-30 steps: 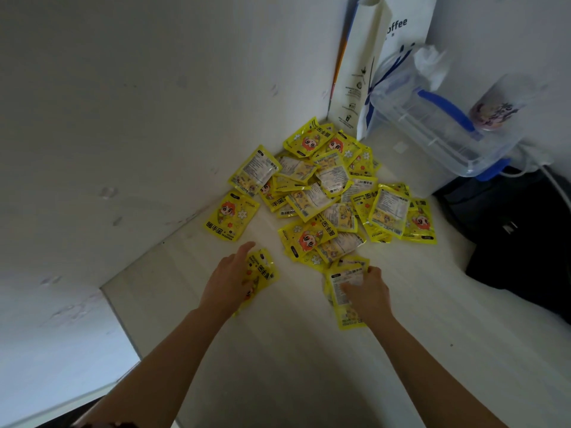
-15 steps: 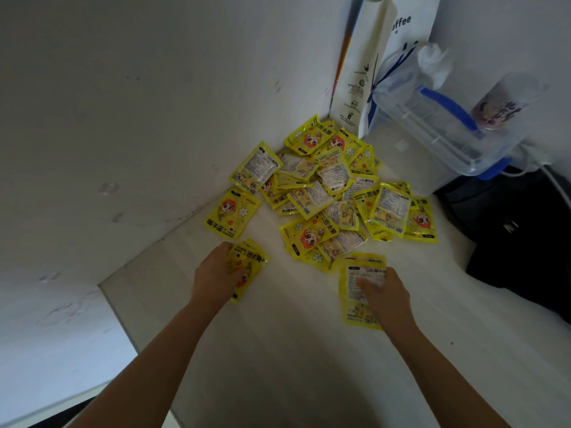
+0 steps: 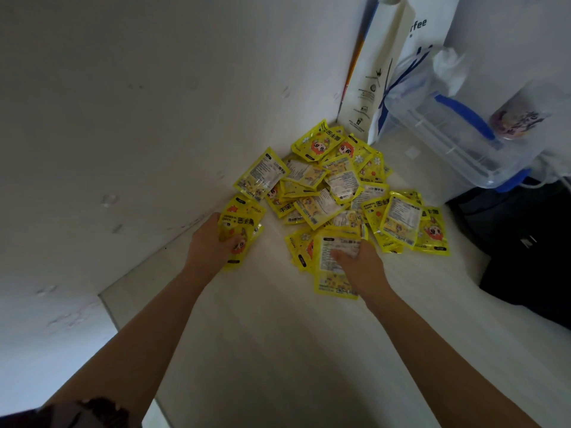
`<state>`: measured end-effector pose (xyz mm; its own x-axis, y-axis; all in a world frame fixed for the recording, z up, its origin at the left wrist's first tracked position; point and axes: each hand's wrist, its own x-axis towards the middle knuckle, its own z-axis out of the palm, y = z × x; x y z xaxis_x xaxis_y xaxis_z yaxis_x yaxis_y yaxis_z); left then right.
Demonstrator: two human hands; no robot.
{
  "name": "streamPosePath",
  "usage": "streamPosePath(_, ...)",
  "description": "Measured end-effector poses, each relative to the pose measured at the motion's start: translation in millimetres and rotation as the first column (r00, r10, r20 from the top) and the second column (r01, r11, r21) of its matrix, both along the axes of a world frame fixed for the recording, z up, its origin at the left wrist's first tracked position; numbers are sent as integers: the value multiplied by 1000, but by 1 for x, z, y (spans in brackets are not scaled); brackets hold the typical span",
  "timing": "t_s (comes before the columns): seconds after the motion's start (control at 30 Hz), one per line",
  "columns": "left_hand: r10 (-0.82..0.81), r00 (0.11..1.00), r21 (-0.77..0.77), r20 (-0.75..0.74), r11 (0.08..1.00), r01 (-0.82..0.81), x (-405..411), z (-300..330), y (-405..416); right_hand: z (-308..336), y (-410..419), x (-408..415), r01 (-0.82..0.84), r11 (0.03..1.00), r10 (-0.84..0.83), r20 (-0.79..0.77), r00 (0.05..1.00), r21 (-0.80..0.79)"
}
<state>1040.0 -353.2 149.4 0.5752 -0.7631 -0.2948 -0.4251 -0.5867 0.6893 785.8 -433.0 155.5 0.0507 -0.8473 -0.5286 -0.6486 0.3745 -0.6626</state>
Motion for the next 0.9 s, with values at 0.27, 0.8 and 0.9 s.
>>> streamPosePath(0.27,32,999,29,-4,999,-32,21,-8,-33,-14,-24,18,-91,994,76,-219,973,-60)
streamPosePath(0.8,-39,994,152,101,988,23,19,-32,-40,-30,-23,22,-65,996,75,-202,976,54)
streamPosePath(0.9,-56,994,181,95,983,38,12,-36,-30,-29,-21,18,-85,995,92,-191,977,43)
